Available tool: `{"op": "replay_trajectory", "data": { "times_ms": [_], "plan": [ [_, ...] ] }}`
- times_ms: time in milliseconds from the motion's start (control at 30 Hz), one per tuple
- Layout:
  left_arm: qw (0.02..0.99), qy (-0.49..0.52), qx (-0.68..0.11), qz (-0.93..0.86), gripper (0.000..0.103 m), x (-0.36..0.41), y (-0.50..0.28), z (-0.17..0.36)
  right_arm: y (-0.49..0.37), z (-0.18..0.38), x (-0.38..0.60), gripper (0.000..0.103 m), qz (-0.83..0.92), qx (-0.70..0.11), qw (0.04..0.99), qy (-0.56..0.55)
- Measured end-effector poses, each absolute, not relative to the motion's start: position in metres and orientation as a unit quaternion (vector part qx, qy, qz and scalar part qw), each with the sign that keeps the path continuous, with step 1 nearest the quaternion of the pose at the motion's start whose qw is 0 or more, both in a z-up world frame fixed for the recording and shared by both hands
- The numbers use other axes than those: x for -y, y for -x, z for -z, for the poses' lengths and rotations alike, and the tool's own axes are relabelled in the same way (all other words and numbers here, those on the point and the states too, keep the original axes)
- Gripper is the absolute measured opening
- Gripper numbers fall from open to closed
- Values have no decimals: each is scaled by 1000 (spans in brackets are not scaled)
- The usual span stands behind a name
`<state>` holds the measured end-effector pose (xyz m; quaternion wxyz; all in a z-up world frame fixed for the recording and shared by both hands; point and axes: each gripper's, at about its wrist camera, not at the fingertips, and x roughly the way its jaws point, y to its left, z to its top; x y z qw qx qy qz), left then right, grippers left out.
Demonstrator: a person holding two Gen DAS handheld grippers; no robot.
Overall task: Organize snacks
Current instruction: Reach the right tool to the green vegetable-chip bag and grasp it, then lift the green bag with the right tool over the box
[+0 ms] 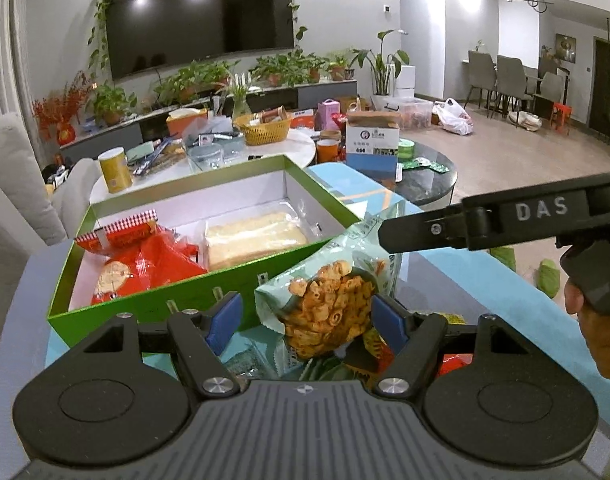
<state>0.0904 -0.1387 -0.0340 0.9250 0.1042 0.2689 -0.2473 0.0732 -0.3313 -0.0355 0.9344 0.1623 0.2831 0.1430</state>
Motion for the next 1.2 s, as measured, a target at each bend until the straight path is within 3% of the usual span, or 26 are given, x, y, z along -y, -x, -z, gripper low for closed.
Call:
{"op": "replay_trajectory", "data": {
  "times_ms": [600,833,1200],
  "plan": [
    [917,-116,-295,242,68,151,-104,48,-89,52,339,46,-263,-253,925,-109],
    [915,-104,-308,238,52,149,-113,54,-93,61,337,46,-263,-258,924,-104],
    [918,-99,-298,244,43,151,-108,53,-92,59,327,46,-259,-256,927,-84]
  ]
}}
